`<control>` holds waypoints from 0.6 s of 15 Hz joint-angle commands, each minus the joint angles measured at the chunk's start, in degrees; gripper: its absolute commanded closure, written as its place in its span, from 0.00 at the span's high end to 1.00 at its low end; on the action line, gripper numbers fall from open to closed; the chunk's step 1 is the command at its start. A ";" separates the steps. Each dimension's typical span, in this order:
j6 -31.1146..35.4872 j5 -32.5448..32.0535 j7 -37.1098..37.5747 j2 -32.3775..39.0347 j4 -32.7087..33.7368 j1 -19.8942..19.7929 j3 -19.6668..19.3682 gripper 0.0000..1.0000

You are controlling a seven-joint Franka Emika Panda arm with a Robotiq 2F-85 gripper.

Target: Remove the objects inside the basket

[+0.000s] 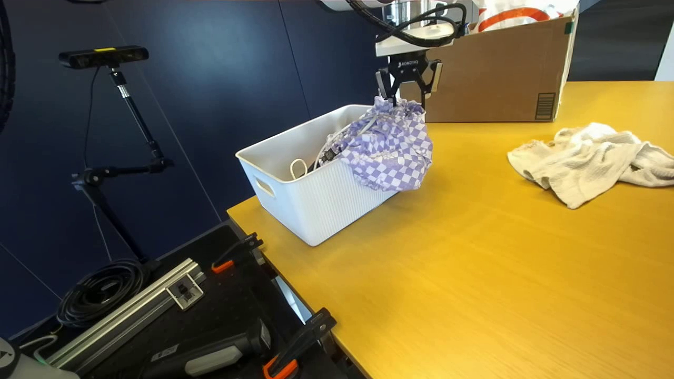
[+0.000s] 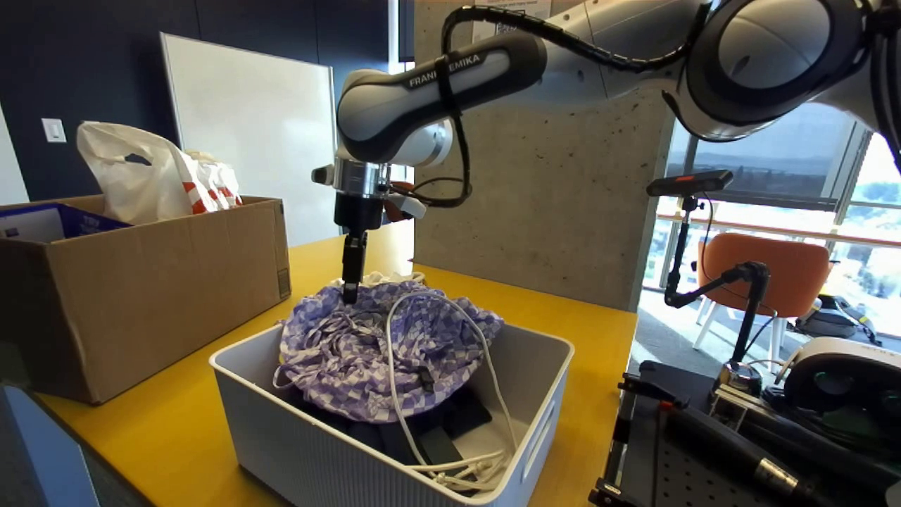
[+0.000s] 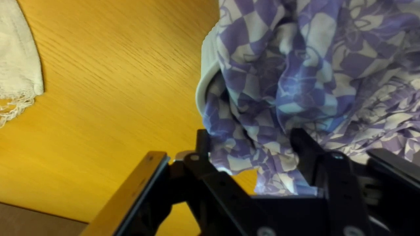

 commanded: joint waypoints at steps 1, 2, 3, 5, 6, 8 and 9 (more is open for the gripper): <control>-4.05 -0.23 -1.64 3.42 6.59 0.04 0.19 0.35; -4.64 -0.19 -1.72 3.84 7.40 0.04 0.14 0.27; -5.00 -0.10 -1.83 4.29 8.30 0.01 0.14 0.20; -6.14 0.29 -2.28 4.65 9.70 -0.21 0.26 0.07; -7.43 0.89 -2.85 4.60 10.46 -0.56 0.62 0.06; -10.18 2.21 -3.26 4.29 11.95 -1.28 1.24 0.00; -11.09 2.41 -3.19 3.99 12.20 -1.66 1.41 0.00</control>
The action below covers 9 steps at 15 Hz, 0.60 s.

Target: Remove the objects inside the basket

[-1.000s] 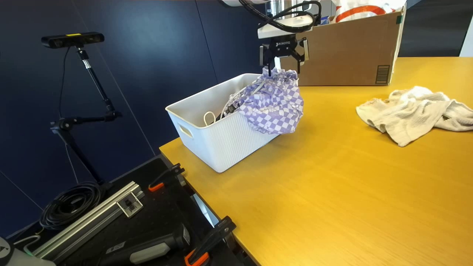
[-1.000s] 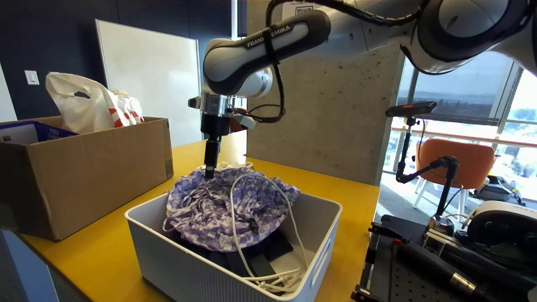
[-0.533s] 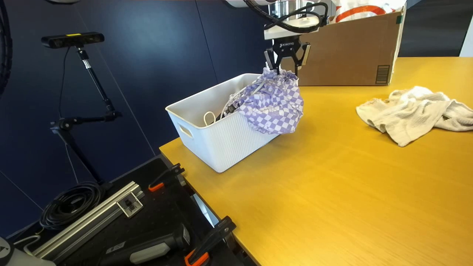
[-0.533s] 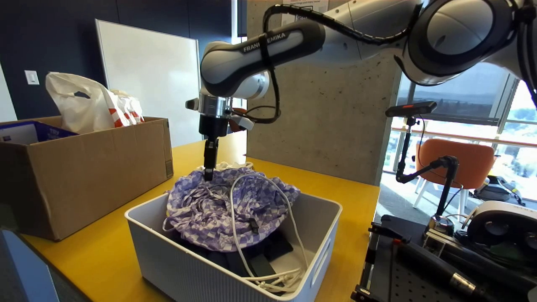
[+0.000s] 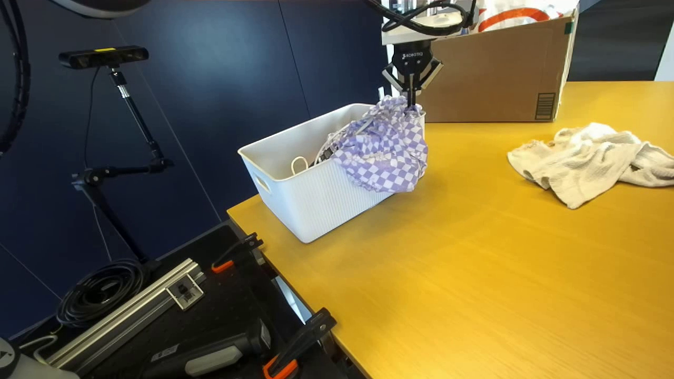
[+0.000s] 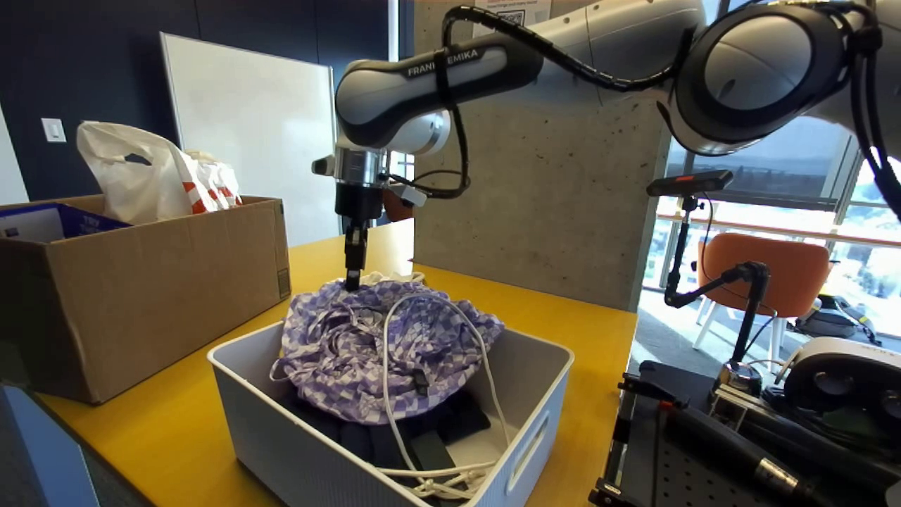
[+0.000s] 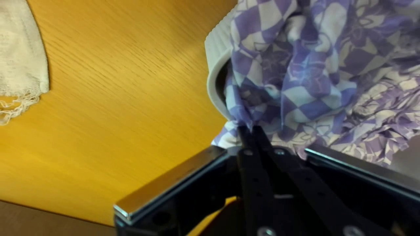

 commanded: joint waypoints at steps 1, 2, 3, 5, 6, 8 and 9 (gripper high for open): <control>-5.21 1.99 -1.18 1.05 4.87 -1.45 1.34 0.00; -5.87 2.08 -1.08 1.05 5.40 -1.66 1.36 0.01; -6.67 2.17 -0.94 0.89 5.81 -1.89 1.38 0.01; -8.14 2.88 -0.46 -0.18 6.32 -2.54 1.61 0.01; -9.05 3.45 -0.31 -1.28 6.44 -3.05 1.77 0.01; -10.21 4.28 -0.01 -3.13 7.32 -3.91 1.90 0.01; -10.51 4.34 0.45 -4.21 7.86 -4.24 1.70 0.01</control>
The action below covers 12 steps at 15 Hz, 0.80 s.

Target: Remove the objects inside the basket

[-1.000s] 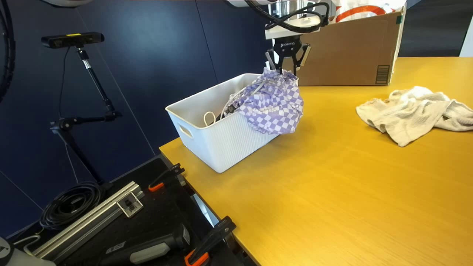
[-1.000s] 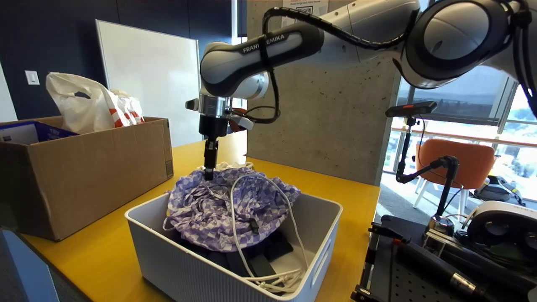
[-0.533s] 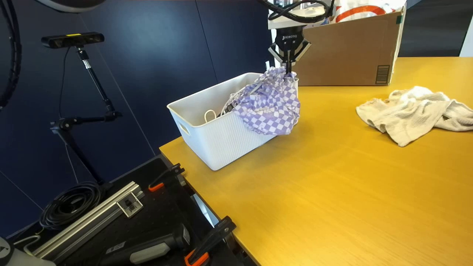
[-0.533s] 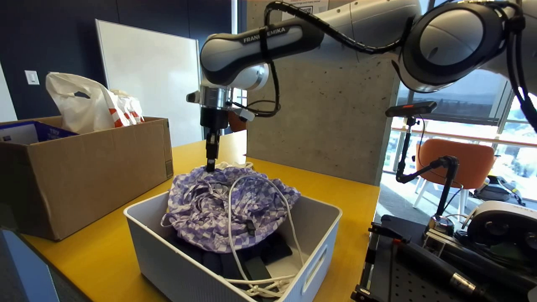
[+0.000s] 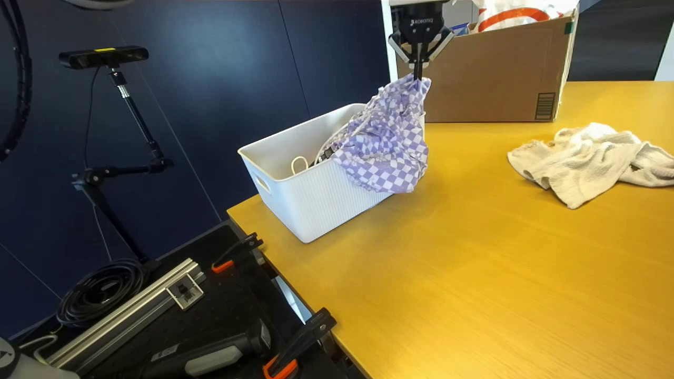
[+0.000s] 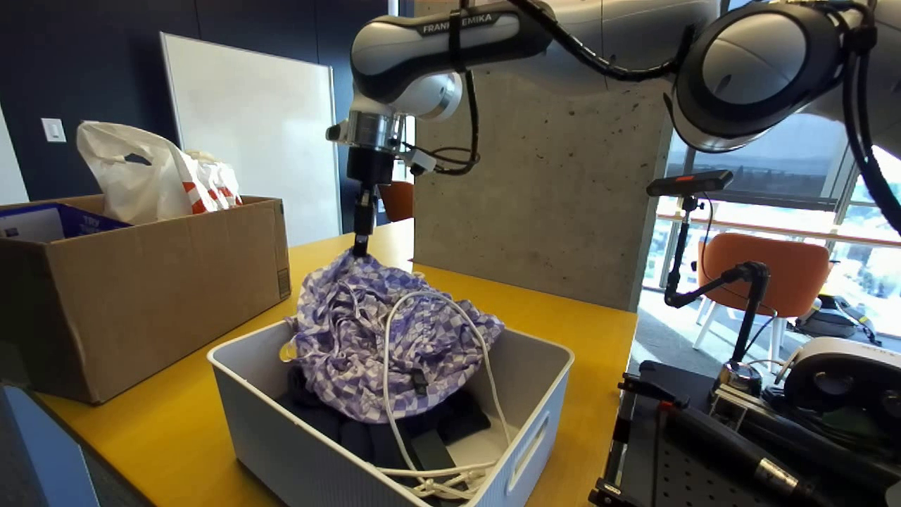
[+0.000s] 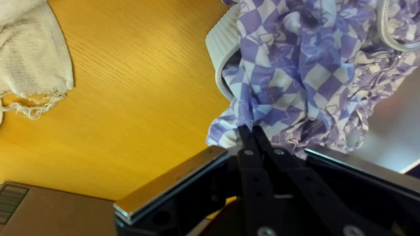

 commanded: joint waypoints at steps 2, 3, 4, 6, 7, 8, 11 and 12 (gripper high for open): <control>-4.58 1.37 1.41 -6.00 2.52 -2.38 0.34 0.01; -4.78 0.95 1.82 -7.12 3.03 -2.63 0.01 0.01; -5.82 0.86 2.18 -8.97 3.49 -3.30 -0.12 0.01; -6.83 0.46 3.01 -11.62 4.69 -4.66 -0.68 0.01; -7.20 0.38 3.44 -12.58 5.45 -5.50 -0.99 0.01; -7.72 0.44 3.79 -13.42 6.14 -6.37 -1.25 0.01; -8.05 0.54 4.46 -15.45 8.15 -9.65 -2.26 0.01; -8.00 0.36 4.79 -15.89 8.73 -10.62 -2.68 0.01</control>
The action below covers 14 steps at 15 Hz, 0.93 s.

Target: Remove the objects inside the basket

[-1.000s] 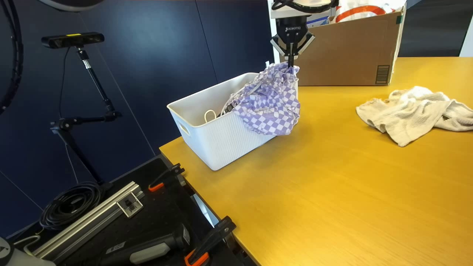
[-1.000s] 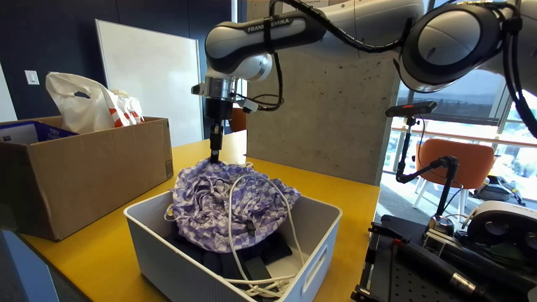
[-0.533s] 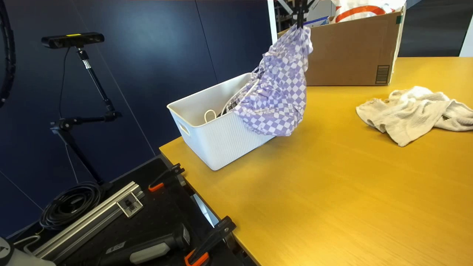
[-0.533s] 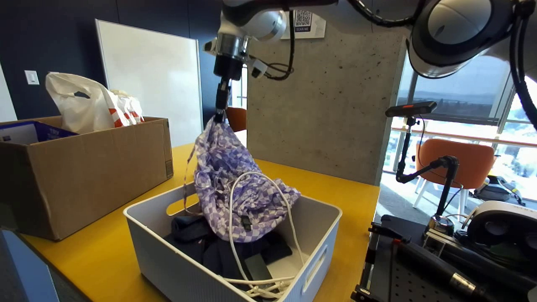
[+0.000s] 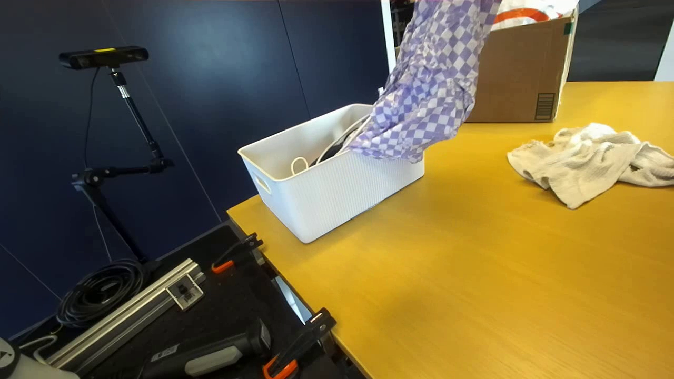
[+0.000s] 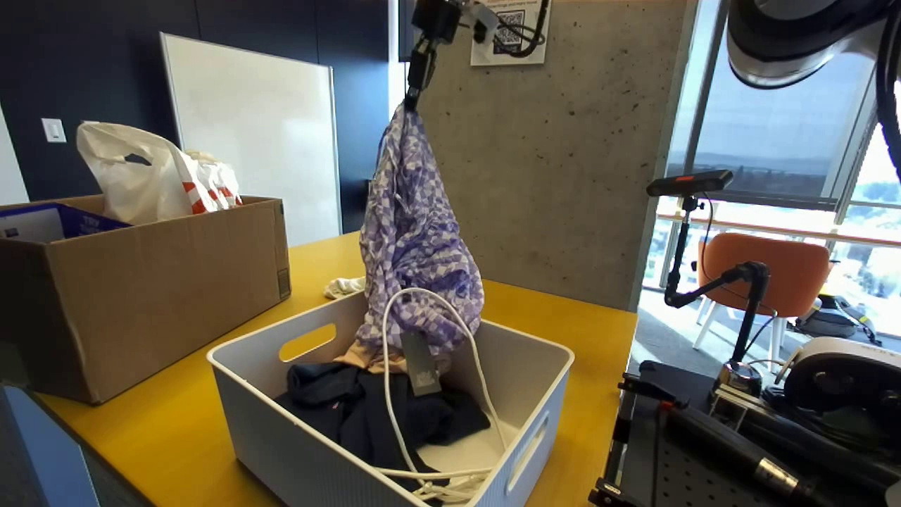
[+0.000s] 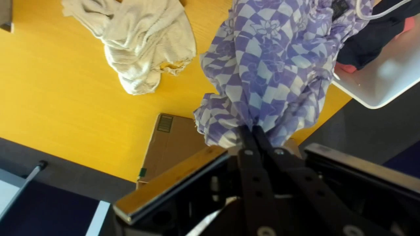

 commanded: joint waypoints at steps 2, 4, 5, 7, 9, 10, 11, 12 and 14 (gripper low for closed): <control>-1.23 0.06 2.11 -2.11 3.34 -4.39 -1.76 0.01; -1.22 -0.06 2.79 -2.95 4.56 -6.61 -2.70 0.01; -1.17 -0.09 2.97 -3.32 5.07 -7.96 -3.21 0.01; -0.99 -0.28 3.58 -3.78 5.82 -10.18 -4.30 0.01; -0.82 -1.08 4.07 -3.61 5.74 -12.11 -5.81 0.01; -0.35 -1.35 4.15 -2.99 5.29 -12.92 -6.45 0.01; -0.07 -1.33 4.25 -2.39 4.80 -13.65 -6.92 0.01; 0.45 -1.02 4.38 -1.29 4.01 -14.23 -7.19 0.01; 1.24 -1.13 4.88 0.88 1.96 -14.33 -7.67 0.01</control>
